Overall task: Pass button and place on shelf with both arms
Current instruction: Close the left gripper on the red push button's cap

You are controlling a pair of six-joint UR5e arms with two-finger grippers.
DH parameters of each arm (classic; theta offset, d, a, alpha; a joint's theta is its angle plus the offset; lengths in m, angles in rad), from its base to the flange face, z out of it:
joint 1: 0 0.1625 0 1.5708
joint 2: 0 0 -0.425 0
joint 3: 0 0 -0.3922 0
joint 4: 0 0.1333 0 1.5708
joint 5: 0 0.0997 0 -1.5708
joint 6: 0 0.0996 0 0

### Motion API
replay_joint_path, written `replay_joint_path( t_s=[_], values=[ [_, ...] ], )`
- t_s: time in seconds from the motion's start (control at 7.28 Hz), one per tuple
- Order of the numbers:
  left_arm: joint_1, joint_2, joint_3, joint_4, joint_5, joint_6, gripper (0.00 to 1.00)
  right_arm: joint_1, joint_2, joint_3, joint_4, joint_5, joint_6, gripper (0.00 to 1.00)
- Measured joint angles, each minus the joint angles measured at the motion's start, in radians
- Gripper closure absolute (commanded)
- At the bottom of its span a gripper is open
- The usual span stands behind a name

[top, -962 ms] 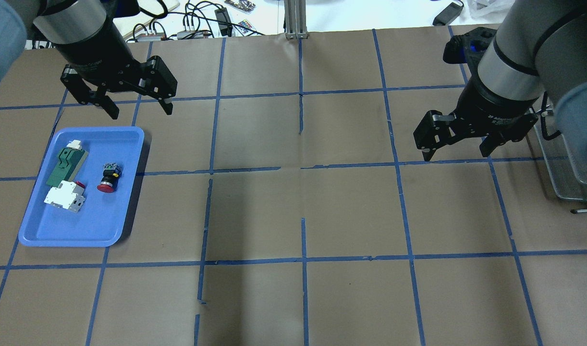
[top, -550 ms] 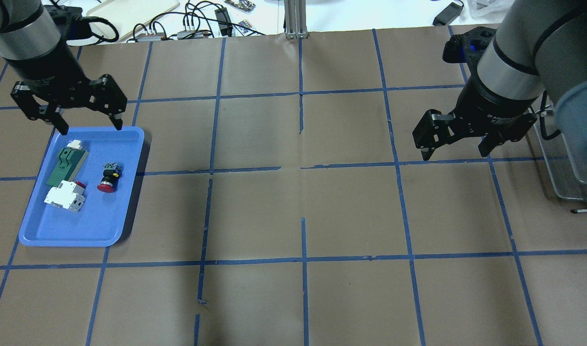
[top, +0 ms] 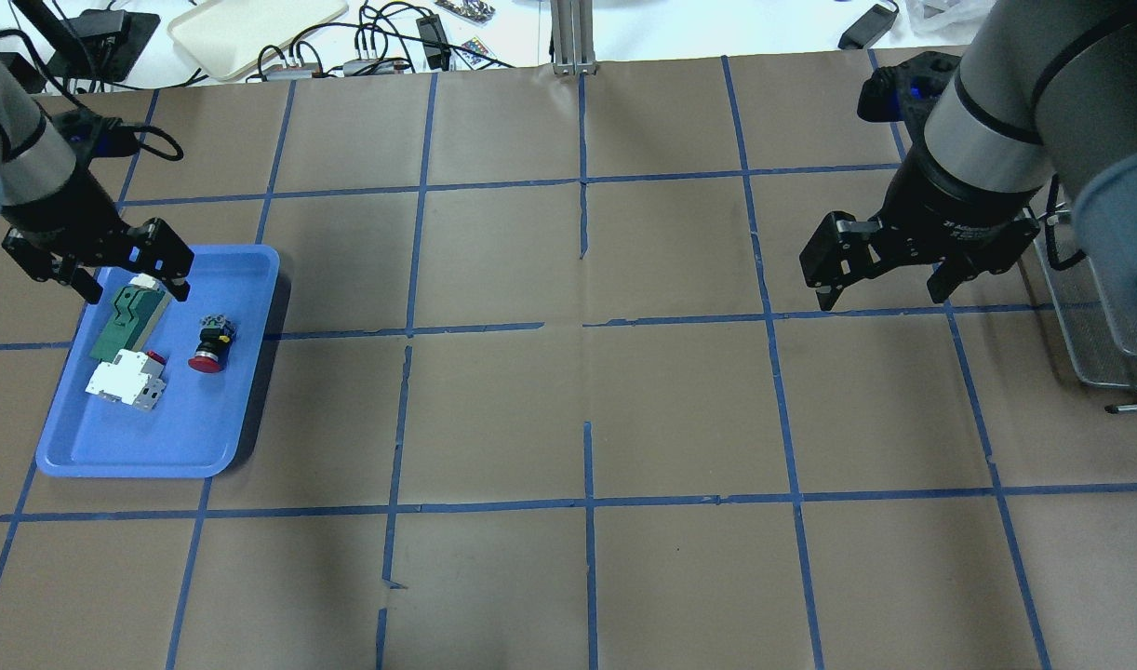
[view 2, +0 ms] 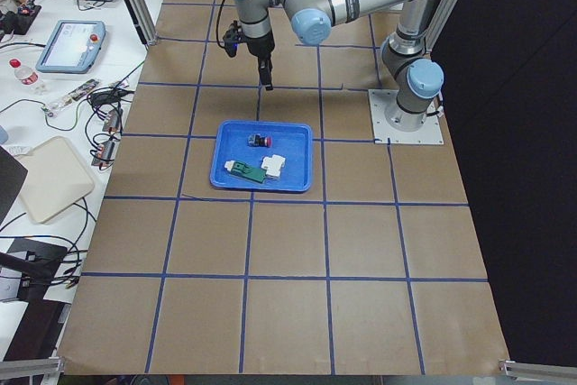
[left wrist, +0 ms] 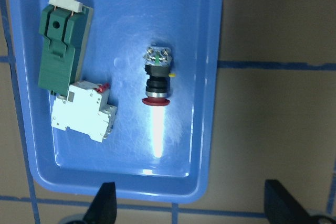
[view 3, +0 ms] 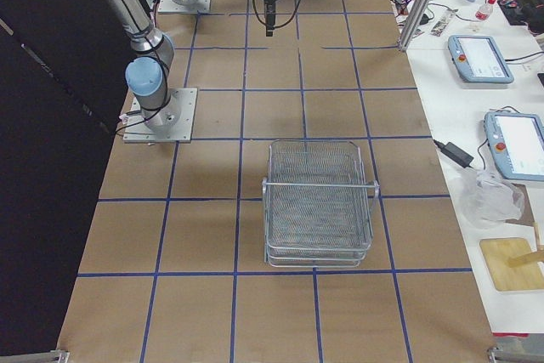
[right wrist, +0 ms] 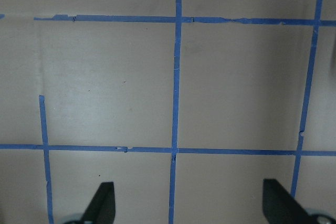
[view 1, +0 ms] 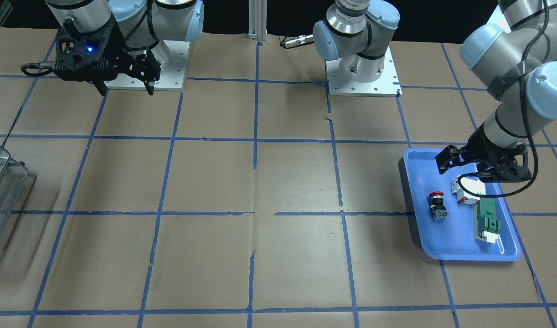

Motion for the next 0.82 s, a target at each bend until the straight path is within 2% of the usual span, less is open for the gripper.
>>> replay_joint_path(
  t_s=[0.14, 0.41, 0.69, 0.82],
  values=[
    [0.011, -0.042, -0.044, 0.102, -0.025, 0.027, 0.00, 0.000, 0.002, 0.000, 0.000, -0.002, 0.003, 0.00],
    [0.017, -0.123, -0.061, 0.195, -0.069, 0.062, 0.00, -0.001, 0.004, 0.002, 0.004, -0.007, 0.012, 0.00],
    [0.019, -0.170, -0.065, 0.214, -0.069, 0.085, 0.02, -0.004, 0.010, 0.008, 0.003, -0.003, 0.014, 0.00],
    [0.021, -0.185, -0.069, 0.211, -0.065, 0.090, 0.10, -0.005, 0.021, 0.009, 0.000, -0.003, 0.031, 0.00]
  ],
)
